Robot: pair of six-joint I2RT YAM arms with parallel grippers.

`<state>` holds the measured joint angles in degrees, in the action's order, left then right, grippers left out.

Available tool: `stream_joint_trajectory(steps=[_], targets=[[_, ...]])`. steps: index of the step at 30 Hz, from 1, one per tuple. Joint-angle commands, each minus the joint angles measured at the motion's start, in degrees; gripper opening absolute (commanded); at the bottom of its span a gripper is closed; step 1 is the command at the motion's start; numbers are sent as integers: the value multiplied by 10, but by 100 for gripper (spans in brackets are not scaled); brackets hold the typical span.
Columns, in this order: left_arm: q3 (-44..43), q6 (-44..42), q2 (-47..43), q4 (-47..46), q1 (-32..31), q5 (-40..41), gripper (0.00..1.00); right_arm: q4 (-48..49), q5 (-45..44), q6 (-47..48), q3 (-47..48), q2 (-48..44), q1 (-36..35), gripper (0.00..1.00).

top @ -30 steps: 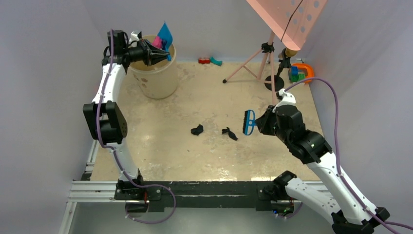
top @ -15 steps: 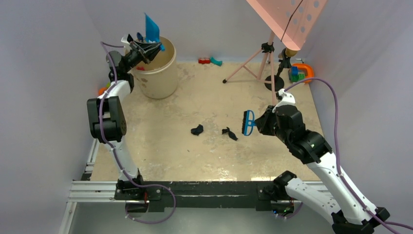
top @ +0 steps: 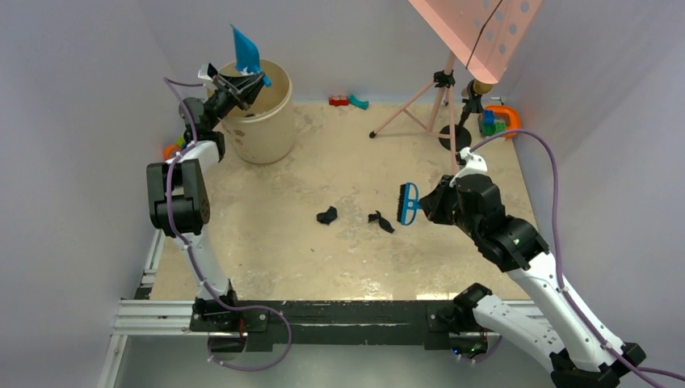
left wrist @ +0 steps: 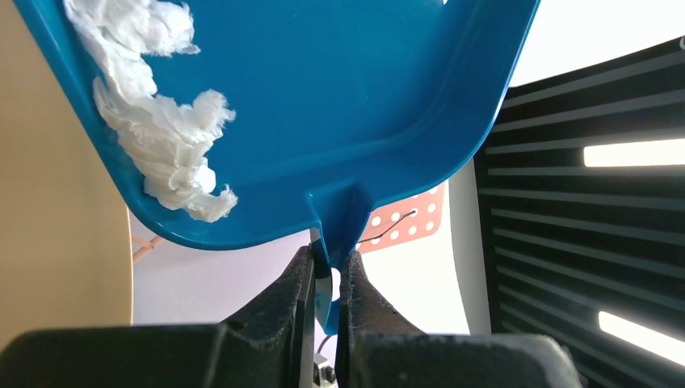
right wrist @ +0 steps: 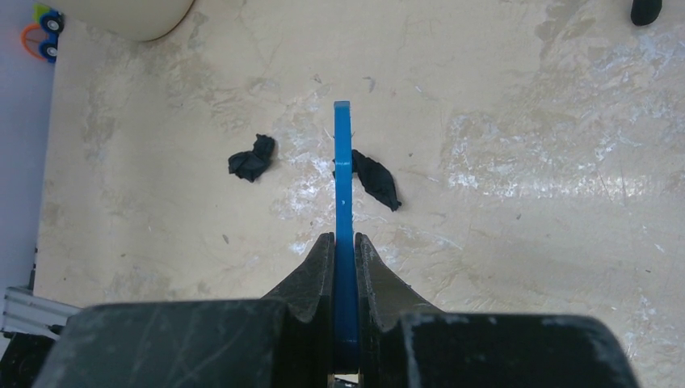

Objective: Sweep away the paper scraps from the table

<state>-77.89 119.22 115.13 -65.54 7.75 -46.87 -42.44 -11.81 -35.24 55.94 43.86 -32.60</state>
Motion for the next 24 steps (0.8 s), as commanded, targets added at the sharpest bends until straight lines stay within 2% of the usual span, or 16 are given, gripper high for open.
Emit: stream_joint_trajectory(steps=[1,5,11,13,15,17,18,19,21,24], targets=[[-22,208,-14,-30,-5,-39,2,24,7,-12,-4,-10,0,0],[-36,119,-49,62,-19,-101,1,30,14,-14,-6,-8,0,0],[-53,-150,-139,324,-41,-184,1,32,18,-14,-8,-8,1,0],[-68,-271,-170,458,-47,-200,1,32,19,-13,-11,-11,1,0],[-106,-436,-198,696,-54,-200,1,32,19,-12,-12,-13,1,0],[-171,-633,-214,952,-62,-163,1,30,18,-11,-13,-16,1,0],[-213,-715,-217,1066,-70,-117,1,30,17,-10,-13,-18,1,0],[-236,-785,-220,1150,-72,-77,1,30,17,-11,-14,-21,1,0],[-243,-867,-237,1256,-101,-5,1,32,17,-9,-16,-26,0,0],[-182,-931,-287,1309,-136,102,0,39,21,-5,-22,-32,0,0]])
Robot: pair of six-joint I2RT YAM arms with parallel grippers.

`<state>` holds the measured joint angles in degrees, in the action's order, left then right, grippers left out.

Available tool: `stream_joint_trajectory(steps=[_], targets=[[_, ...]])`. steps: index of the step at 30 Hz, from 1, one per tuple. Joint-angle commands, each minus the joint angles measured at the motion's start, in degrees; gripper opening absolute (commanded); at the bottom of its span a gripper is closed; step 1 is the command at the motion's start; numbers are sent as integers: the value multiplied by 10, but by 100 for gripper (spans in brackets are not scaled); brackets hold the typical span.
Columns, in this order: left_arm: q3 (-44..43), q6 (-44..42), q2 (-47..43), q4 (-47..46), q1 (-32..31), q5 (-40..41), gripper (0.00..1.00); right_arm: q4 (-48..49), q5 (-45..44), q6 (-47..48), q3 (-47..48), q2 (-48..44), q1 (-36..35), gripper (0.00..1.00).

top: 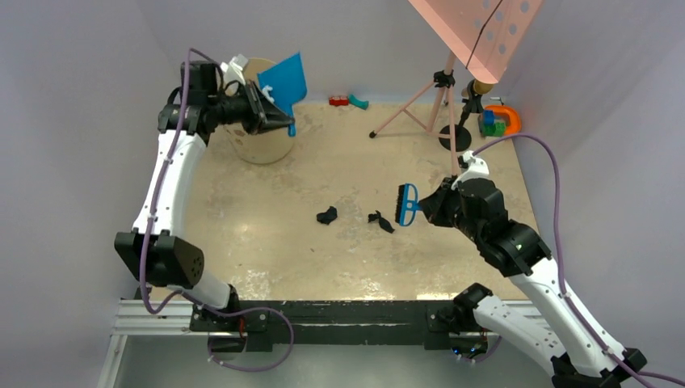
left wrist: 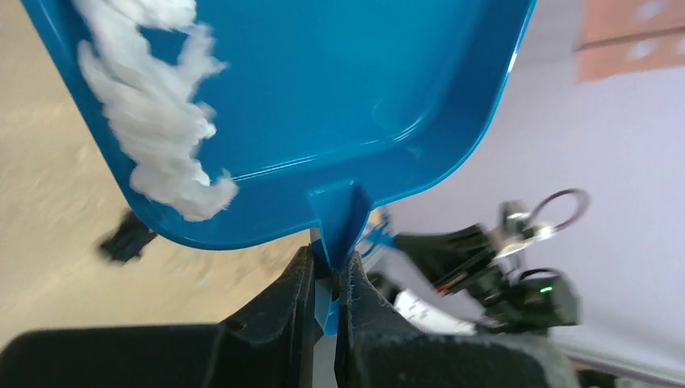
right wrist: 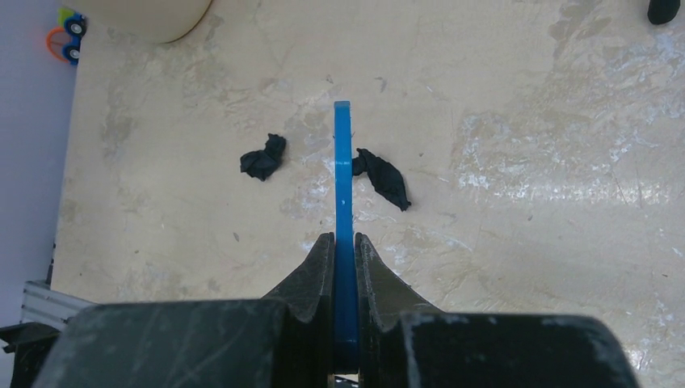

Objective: Sweep away the paper scraps from the table

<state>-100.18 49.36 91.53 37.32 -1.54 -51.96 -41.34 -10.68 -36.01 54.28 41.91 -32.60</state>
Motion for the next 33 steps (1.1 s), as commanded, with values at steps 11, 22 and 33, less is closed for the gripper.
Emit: stream_joint_trajectory(steps=[11,22,33], targets=[[451,-191,-296,142,-140,377,4,47,19,-5,-27,-15,0,0],[556,-116,-217,-31,-241,555,4,51,26,-9,-37,-29,0,0],[574,-121,-112,-104,-271,568,12,51,35,-15,-58,-44,1,0]])
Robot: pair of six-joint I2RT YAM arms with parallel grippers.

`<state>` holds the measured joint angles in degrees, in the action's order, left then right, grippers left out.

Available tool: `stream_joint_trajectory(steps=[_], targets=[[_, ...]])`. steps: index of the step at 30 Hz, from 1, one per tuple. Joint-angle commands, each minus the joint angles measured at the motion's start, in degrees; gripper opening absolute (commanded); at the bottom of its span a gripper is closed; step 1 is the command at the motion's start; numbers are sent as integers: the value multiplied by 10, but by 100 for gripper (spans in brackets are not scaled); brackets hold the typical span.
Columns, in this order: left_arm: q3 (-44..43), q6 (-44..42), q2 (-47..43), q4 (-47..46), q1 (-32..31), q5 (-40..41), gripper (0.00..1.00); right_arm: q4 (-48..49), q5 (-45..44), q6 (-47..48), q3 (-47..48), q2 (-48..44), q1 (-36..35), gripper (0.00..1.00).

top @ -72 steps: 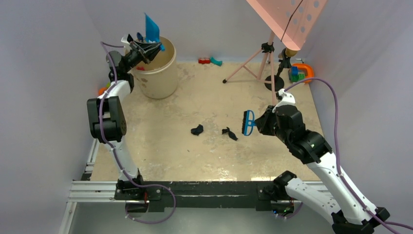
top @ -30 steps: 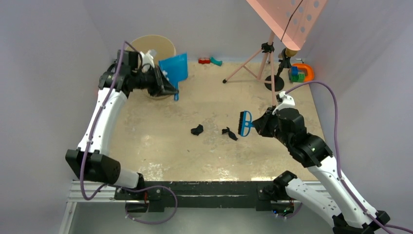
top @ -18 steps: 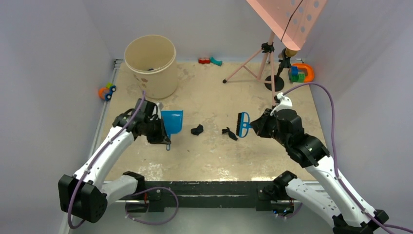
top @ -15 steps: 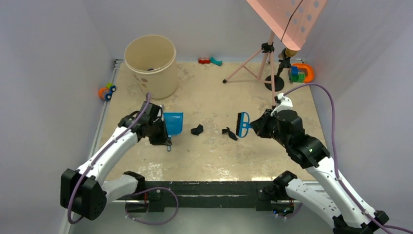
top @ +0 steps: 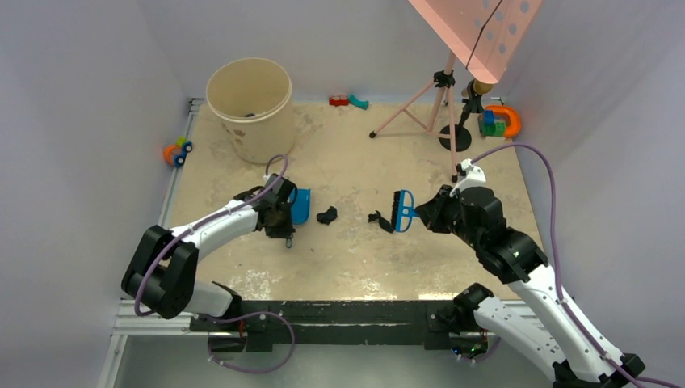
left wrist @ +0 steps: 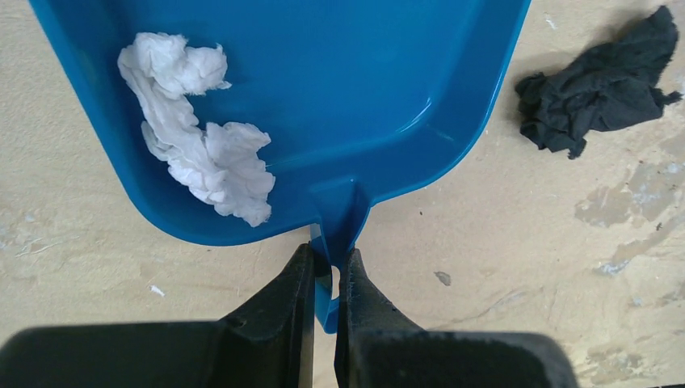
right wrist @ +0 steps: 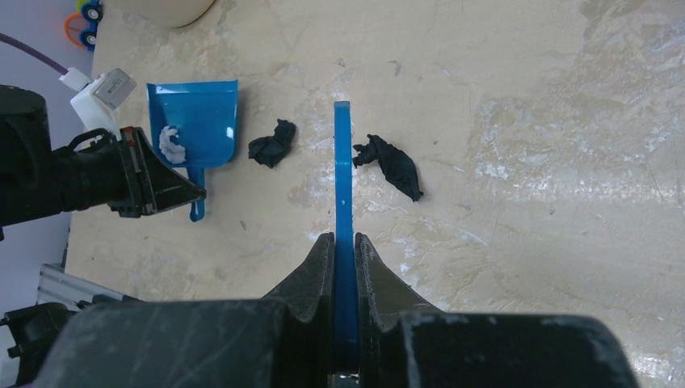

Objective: Sweep away the paper scraps from the table

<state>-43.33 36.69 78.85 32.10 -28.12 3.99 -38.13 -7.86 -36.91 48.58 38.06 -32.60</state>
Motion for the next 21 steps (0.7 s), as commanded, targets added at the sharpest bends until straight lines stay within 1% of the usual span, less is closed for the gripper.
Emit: stream_joint_trajectory(steps=[1,3,5,8,10,15,19,21], targets=[[4,7,23,-53,-5,6,12,19,7,-6,0,-4,1,0],[2,9,40,-56,-5,3,12,20,7,-5,4,-2,0,0],[-2,10,49,-55,-7,3,15,20,7,-3,6,1,1,0],[-4,10,45,-55,-8,8,25,20,7,-2,8,3,1,0],[-3,8,44,-55,-8,9,29,21,7,-2,7,3,1,0],[0,11,42,-52,-8,11,31,20,9,-3,2,-1,1,0],[5,16,34,-54,-12,19,44,20,10,-4,2,-4,1,0],[8,18,30,-55,-16,28,48,19,10,-4,2,-6,0,0]])
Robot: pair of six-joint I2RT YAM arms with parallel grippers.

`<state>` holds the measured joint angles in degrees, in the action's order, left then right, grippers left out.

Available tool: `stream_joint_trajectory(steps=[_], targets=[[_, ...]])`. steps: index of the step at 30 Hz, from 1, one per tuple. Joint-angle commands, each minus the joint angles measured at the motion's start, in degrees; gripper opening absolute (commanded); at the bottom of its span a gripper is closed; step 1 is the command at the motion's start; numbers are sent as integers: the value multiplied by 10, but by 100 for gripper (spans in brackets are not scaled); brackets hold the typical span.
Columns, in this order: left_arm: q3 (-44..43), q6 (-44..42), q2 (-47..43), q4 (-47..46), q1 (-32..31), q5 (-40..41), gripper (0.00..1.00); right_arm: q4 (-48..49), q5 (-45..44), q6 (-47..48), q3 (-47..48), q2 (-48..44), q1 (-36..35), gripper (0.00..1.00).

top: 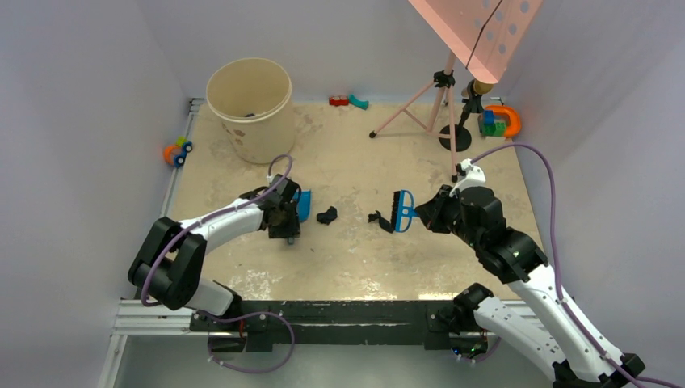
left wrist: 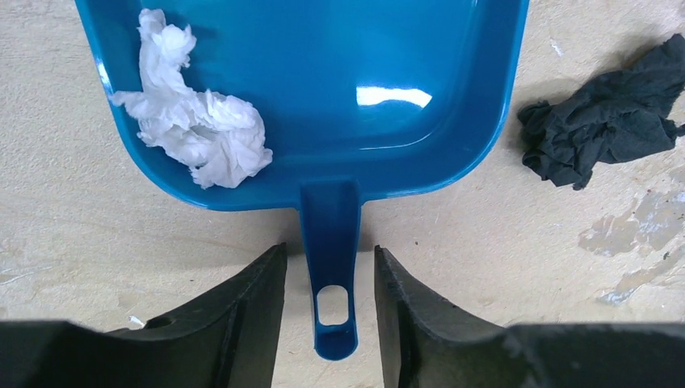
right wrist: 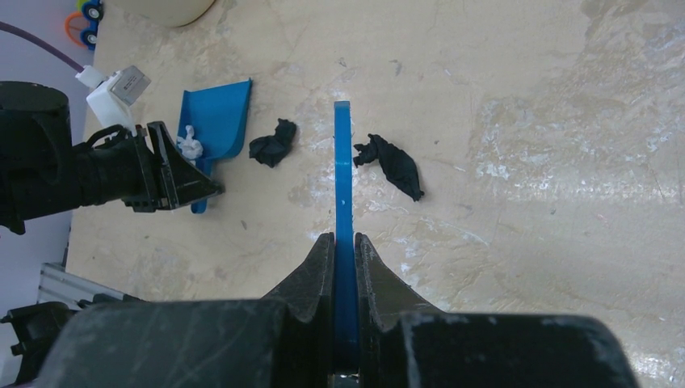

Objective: Sweep away the paper scraps from the table

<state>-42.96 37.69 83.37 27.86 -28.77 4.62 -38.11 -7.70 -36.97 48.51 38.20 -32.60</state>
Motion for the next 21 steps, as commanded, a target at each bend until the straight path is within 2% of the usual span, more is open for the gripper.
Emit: stream_joint_trajectory(steps=[1,15,21], targets=[[5,10,-17,-13,-11,27,48,19,9,-4,3,-7,1,0],[12,43,-24,-19,-46,122,45,15,12,-3,8,-12,1,0],[29,61,-11,-31,-48,116,44,16,13,-5,6,-13,1,0]])
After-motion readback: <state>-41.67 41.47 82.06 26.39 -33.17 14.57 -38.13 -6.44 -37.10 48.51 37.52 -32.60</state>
